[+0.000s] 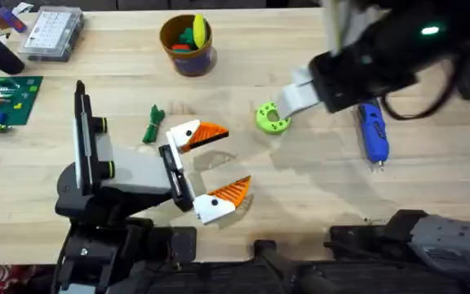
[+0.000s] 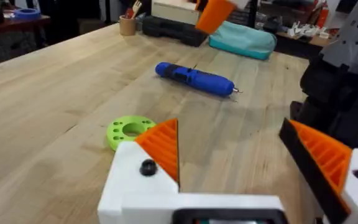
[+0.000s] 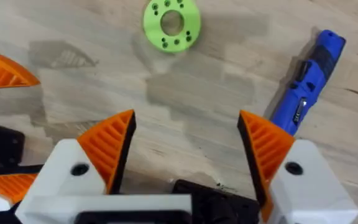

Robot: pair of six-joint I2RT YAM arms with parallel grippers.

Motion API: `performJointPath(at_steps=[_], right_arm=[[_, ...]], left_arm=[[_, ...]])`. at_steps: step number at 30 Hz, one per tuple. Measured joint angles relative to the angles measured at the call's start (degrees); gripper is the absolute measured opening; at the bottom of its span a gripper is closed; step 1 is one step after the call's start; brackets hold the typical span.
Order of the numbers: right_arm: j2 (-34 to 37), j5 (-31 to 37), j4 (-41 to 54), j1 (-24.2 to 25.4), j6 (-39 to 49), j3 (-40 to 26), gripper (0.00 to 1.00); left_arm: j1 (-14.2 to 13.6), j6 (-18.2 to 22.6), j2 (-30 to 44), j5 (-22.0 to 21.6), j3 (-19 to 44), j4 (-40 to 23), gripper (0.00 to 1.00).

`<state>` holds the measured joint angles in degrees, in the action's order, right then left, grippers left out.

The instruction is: Pick up the gripper from the table and insert it into the empty holder that is missing its gripper. Then pick up a screw, insert it into the mounting hole, and use the screwdriver to tighten it. Finally, clean up the table by picking up the vegetable and placing it into the bucket.

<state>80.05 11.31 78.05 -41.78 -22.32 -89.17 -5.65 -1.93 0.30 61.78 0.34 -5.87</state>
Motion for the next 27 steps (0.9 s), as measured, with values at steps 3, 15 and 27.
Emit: performJointPath(at_steps=[3,15,27], right_arm=[[-2.96,-0.04,0.31,2.25,-0.44,0.05,0.995],[-3.68,-5.2,0.4,6.34,1.28,0.05,0.995],[-2.86,-12.02,-3.14,5.24,5.09,0.1,0.996]], left_arm=[[0.0,0.0,-0.01,-0.02,0.0,0.0,0.99],[0.0,0.0,-0.01,-0.02,0.0,0.0,0.991],[0.0,0.17,0.0,-0.04,0.0,0.0,0.942]])
